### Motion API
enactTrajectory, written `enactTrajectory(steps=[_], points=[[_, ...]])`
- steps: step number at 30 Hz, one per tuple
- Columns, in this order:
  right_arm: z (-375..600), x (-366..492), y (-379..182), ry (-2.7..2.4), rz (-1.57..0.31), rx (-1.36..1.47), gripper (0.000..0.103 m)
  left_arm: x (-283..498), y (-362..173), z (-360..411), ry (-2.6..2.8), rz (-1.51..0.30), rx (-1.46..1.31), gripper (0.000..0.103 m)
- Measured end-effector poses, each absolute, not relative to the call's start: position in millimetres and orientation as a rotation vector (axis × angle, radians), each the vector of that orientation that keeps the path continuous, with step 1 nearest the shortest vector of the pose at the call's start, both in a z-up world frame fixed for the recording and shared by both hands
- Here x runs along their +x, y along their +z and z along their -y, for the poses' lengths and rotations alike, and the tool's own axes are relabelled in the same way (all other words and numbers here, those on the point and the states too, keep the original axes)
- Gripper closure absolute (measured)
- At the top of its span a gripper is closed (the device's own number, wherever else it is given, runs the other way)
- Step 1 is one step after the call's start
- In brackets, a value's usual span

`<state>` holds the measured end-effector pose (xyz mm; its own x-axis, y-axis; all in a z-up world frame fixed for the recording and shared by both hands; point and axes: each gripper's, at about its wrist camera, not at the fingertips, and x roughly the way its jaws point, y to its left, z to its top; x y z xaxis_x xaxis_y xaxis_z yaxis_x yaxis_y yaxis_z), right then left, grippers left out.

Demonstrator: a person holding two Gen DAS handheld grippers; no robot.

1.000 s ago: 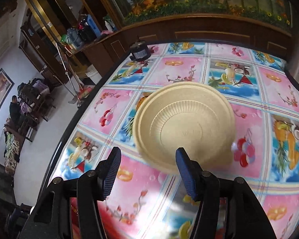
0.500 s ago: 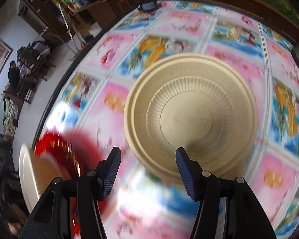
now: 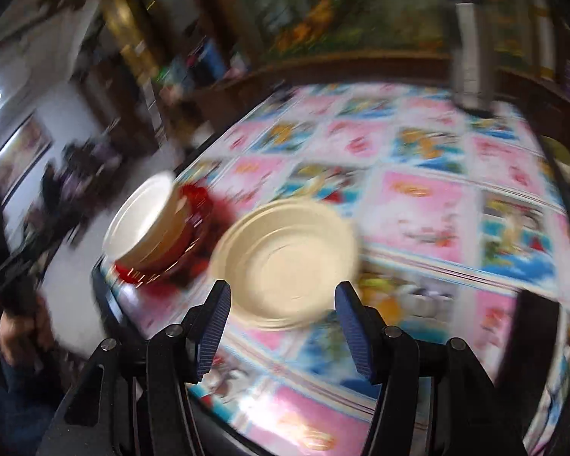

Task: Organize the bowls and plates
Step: 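Lift the beige bowl and carry it over the red plate stack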

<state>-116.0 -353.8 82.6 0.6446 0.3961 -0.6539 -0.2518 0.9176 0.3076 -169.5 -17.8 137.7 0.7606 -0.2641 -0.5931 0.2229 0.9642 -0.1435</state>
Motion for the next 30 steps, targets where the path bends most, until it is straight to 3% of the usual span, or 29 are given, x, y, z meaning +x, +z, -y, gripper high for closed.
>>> enactTrajectory(steps=[1, 4, 6, 8, 9, 22, 25, 30], points=[[362.9, -119.2, 77.0, 0.34, -0.779, 0.229, 0.041, -168.2, 135.9, 23.3, -0.291, -0.671, -0.071, 0.019], [378.4, -120.0, 58.3, 0.347, -0.804, 0.344, 0.054, -159.7, 123.3, 51.3, -0.41, -0.751, -0.092, 0.019], [384.3, -117.2, 45.7, 0.353, -0.829, 0.393, 0.063, -149.9, 113.7, 69.0, -0.433, -0.786, -0.083, 0.026], [386.1, -115.9, 38.3, 0.372, -0.841, 0.419, 0.065, -139.0, 105.0, 80.5, -0.449, -0.821, -0.076, 0.051], [384.4, -115.0, 36.2, 0.382, -0.848, 0.419, 0.065, -129.2, 98.9, 86.6, -0.454, -0.849, -0.082, 0.054], [371.6, -103.7, 10.1, 0.525, -0.9, 0.458, 0.065, -38.1, 56.0, 126.4, -0.284, -0.992, 0.017, 0.056], [370.7, -101.1, 5.4, 0.547, -0.917, 0.47, 0.065, -39.5, 44.6, 130.1, -0.312, -1.032, -0.001, 0.067], [380.9, -95.2, 2.7, 0.534, -0.926, 0.518, 0.065, -60.1, 41.0, 142.6, -0.376, -1.045, 0.004, 0.067]])
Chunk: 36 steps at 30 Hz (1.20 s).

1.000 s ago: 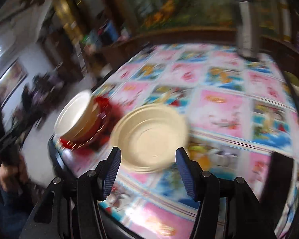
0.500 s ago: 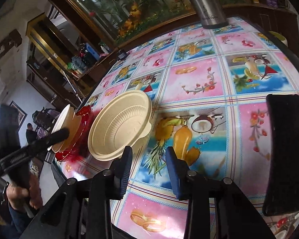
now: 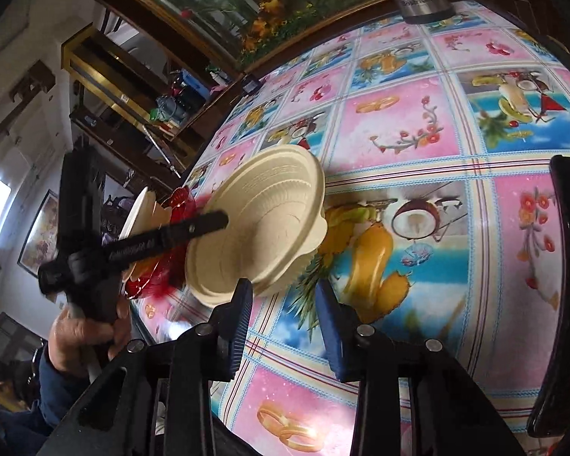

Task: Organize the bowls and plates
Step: 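Lift the beige bowl and carry it over the red plate stack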

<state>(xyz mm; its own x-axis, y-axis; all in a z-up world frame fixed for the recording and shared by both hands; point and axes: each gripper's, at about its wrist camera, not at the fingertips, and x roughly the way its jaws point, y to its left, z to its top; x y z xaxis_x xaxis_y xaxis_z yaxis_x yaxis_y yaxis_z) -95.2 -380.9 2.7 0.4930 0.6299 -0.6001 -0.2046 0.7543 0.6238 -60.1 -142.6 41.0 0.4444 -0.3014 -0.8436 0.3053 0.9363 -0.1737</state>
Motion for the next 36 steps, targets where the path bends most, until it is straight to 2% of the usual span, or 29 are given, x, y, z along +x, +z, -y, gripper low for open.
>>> enactTrajectory(steps=[3, 13, 15, 16, 18, 19, 27, 31, 32, 34, 35, 36], points=[[390.0, -93.9, 5.2, 0.471, -0.921, 0.501, 0.069, -62.9, 45.0, 145.8, -0.404, -1.034, -0.011, 0.067], [400.9, -81.5, 9.5, 0.34, -0.919, 0.55, 0.069, -47.9, 38.2, 149.4, -0.431, -1.009, 0.065, 0.064], [396.5, -78.6, 9.9, 0.323, -0.92, 0.563, 0.069, -45.6, 38.2, 148.7, -0.43, -0.992, 0.076, 0.065], [394.1, -77.9, 11.0, 0.303, -0.913, 0.564, 0.069, -46.1, 39.0, 148.9, -0.438, -0.981, 0.08, 0.068], [390.8, -77.2, 12.5, 0.274, -0.91, 0.545, 0.08, -47.3, 39.4, 149.2, -0.446, -0.966, 0.089, 0.07], [390.5, -77.1, 12.9, 0.269, -0.918, 0.551, 0.081, -48.1, 39.5, 147.7, -0.456, -0.963, 0.076, 0.07], [394.9, -87.3, 30.3, 0.232, -0.883, 0.574, 0.081, -44.8, 33.0, 142.6, -0.474, -0.967, 0.034, 0.07], [388.6, -73.3, 21.5, 0.266, -0.927, 0.584, 0.08, -43.8, 29.5, 143.5, -0.468, -0.972, 0.04, 0.069], [386.7, -69.2, 17.3, 0.275, -0.936, 0.592, 0.076, -43.7, 28.1, 143.5, -0.467, -0.975, 0.042, 0.069], [384.3, -64.1, 13.0, 0.284, -0.933, 0.607, 0.076, -45.6, 24.7, 145.4, -0.474, -0.978, 0.045, 0.07], [382.5, -63.1, 13.0, 0.283, -0.927, 0.599, 0.077, -47.5, 24.6, 146.4, -0.48, -0.972, 0.046, 0.07], [381.2, -63.9, 14.0, 0.282, -0.921, 0.596, 0.086, -49.9, 25.0, 147.8, -0.479, -0.964, 0.051, 0.07]])
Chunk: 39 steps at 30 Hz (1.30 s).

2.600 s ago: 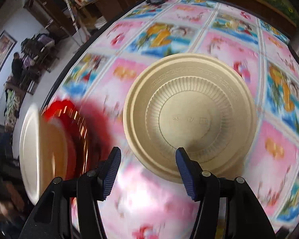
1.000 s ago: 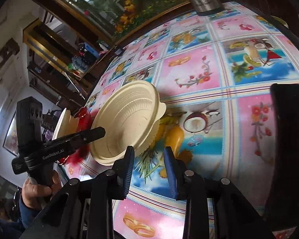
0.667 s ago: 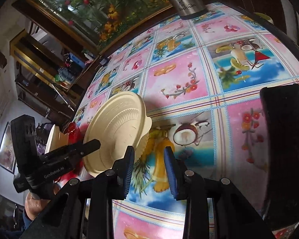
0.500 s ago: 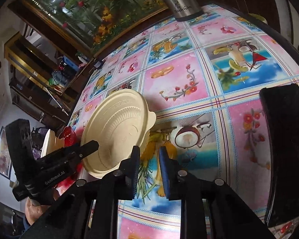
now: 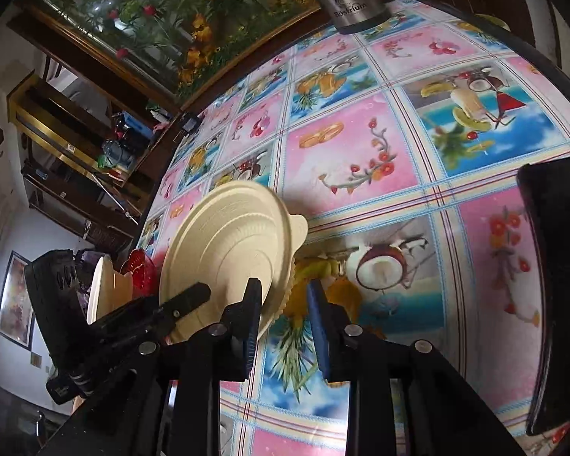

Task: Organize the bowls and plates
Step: 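Lift the beige bowl and carry it over the red plate stack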

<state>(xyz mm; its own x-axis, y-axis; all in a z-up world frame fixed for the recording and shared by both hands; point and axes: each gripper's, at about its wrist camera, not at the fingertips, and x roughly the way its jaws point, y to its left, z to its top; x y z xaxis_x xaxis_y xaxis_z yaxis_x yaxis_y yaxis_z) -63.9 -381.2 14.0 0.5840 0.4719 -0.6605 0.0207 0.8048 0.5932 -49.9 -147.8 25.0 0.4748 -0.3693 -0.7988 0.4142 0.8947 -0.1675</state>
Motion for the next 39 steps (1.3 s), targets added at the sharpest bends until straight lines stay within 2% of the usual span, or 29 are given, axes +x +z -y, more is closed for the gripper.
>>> enactTrajectory(steps=[1, 10, 16, 19, 24, 39], points=[[379.7, -65.2, 15.0, 0.286, -0.918, 0.596, 0.09, -52.7, 26.3, 149.1, -0.478, -0.949, 0.057, 0.07], [380.2, -92.1, 20.7, 0.261, -0.866, 0.613, 0.091, -81.2, 34.7, 149.4, -0.47, -0.883, 0.12, 0.07], [379.6, -100.5, 22.5, 0.233, -0.863, 0.604, 0.092, -85.9, 28.3, 135.1, -0.459, -0.908, 0.113, 0.069], [372.9, -103.8, 27.2, 0.233, -0.862, 0.567, 0.091, -90.7, 27.7, 134.0, -0.451, -0.892, 0.133, 0.08], [356.2, -110.0, 31.0, 0.214, -0.863, 0.471, 0.089, -97.3, 32.2, 130.3, -0.438, -0.858, 0.139, 0.08], [348.8, -121.2, 44.2, 0.235, -0.824, 0.473, 0.09, -110.1, 48.6, 123.7, -0.405, -0.778, 0.164, 0.081]])
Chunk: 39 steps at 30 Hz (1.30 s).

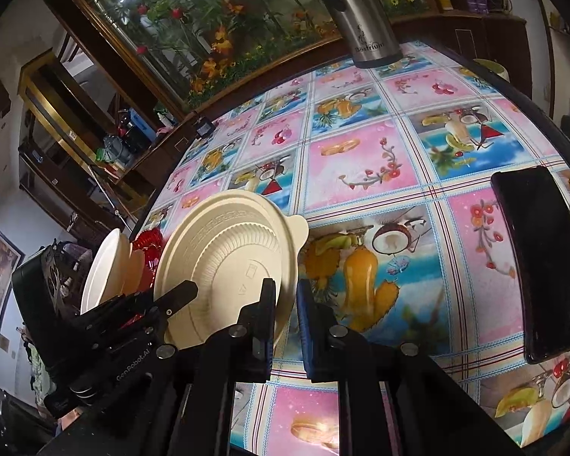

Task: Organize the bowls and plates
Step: 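Lift the beige bowl and carry it over the red plate stack, then lower the beige bowl onto the stack and open the right gripper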

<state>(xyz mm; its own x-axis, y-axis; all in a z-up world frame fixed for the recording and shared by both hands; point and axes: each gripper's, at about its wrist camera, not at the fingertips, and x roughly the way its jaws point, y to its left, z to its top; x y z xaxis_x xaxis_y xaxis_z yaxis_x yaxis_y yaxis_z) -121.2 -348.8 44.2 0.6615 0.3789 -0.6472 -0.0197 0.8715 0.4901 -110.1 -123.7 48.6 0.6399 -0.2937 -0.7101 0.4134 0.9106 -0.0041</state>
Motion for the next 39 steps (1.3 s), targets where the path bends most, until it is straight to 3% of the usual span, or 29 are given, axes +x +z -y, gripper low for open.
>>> enactTrajectory(steps=[24, 39], points=[[320.1, -117.6, 89.4, 0.308, -0.755, 0.42, 0.09, -119.0, 94.3, 90.9, -0.343, -0.65, 0.14, 0.08], [244.3, -93.4, 133.0, 0.522, -0.731, 0.38, 0.09, -131.5, 140.1, -6.5, -0.184, -0.572, 0.071, 0.08]])
